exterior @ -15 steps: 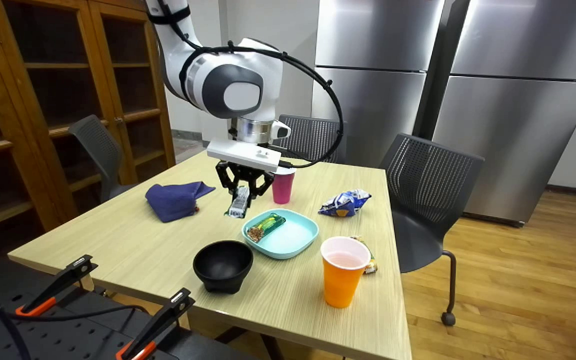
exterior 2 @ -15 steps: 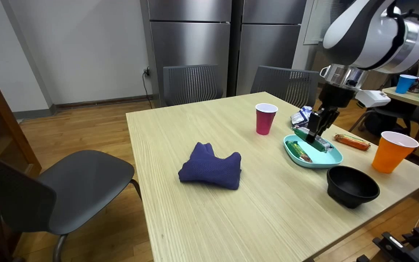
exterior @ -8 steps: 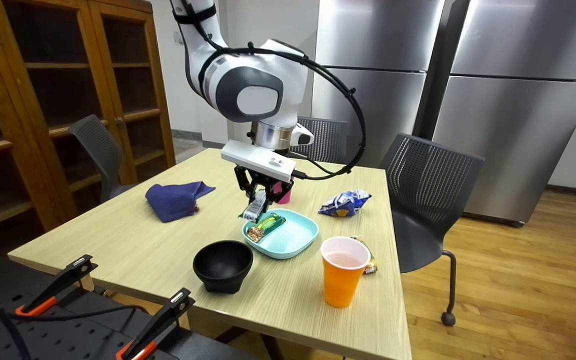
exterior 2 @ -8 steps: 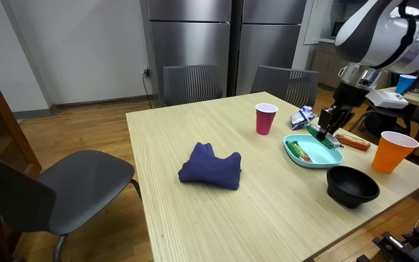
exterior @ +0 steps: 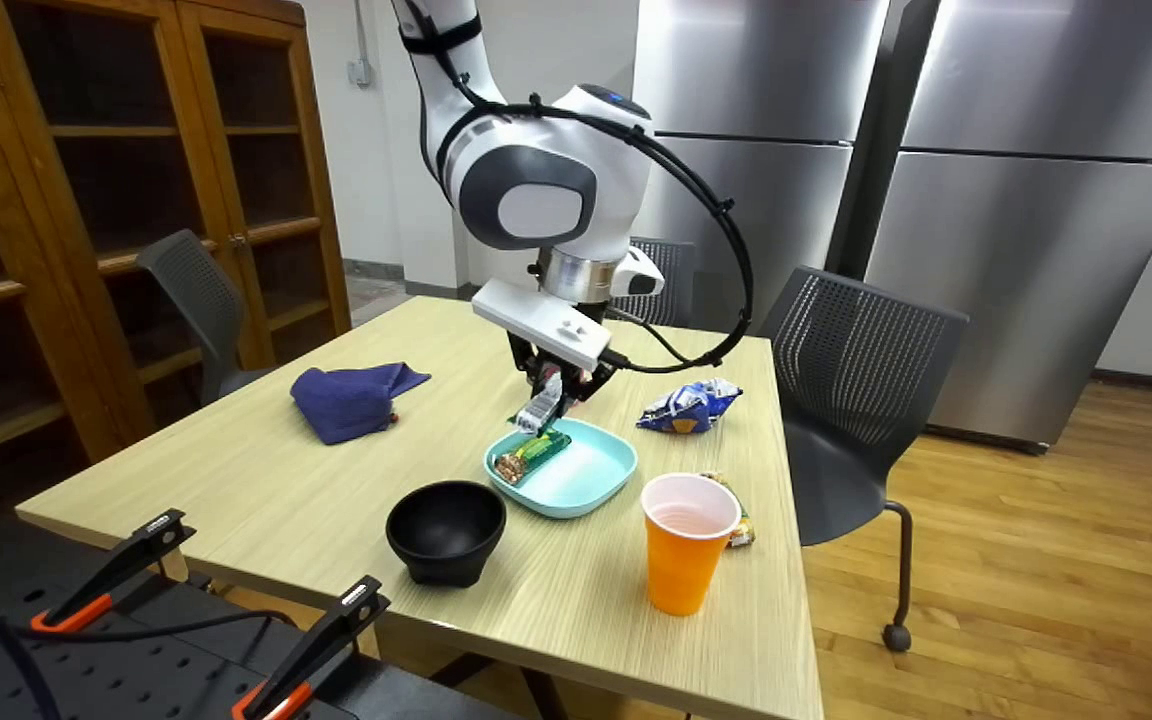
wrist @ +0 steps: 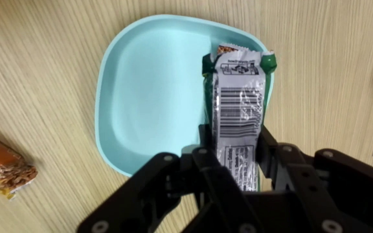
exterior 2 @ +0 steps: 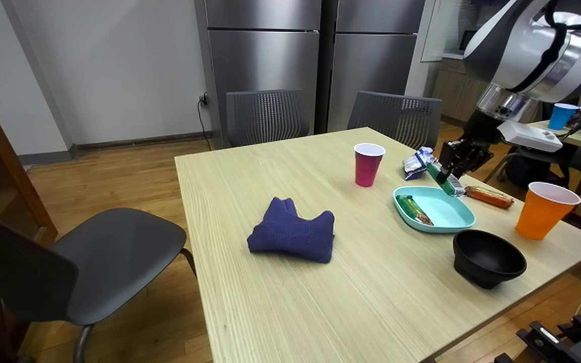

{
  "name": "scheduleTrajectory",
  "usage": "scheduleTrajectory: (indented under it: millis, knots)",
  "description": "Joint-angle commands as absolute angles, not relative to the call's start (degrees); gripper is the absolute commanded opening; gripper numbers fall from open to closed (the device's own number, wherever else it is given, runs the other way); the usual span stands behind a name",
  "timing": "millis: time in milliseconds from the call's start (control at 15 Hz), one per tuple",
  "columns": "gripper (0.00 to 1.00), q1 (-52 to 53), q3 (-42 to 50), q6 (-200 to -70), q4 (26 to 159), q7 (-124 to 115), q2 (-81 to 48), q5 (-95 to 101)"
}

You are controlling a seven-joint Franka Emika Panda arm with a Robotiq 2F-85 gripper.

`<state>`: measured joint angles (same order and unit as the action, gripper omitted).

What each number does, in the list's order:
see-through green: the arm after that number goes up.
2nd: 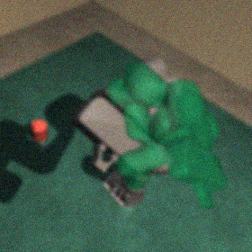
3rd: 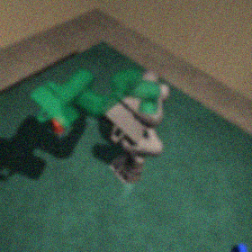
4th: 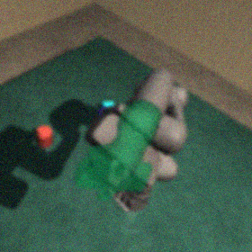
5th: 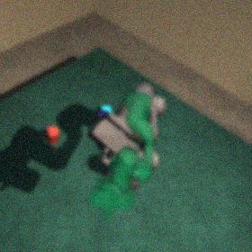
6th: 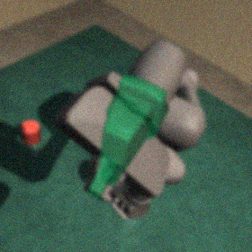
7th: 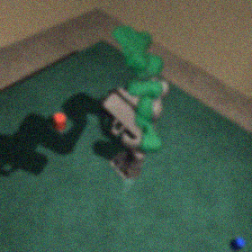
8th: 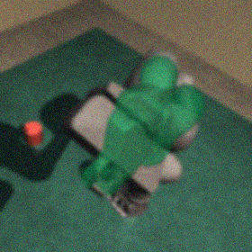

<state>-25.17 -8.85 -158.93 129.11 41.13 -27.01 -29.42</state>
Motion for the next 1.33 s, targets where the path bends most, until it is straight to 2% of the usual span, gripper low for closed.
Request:
scheduleTrajectory:
  millis: [0, 667, 1067, 1133, 1200, 1267]
  knots:
    - [0.11, -26.7, -10.4, -160.7, 125.5, 40.2, -30.7, -31.5]
    - [0.11, -25.9, -9.7, -158.8, 118.5, 35.2, -39.6, -27.0]
    - [0.11, -26.1, -11.2, -159.9, 118.8, 33.8, -39.9, -24.1]
    - [0.61, -26.1, -11.6, -160.2, 120.2, 33.9, -38.6, -23.8]
    - [0.62, -26.4, -12.2, -160.5, 121.4, 34.2, -37.4, -23.9]
    - [0.69, -26.8, -13.0, -160.5, 122.5, 34.4, -36.3, -24.1]
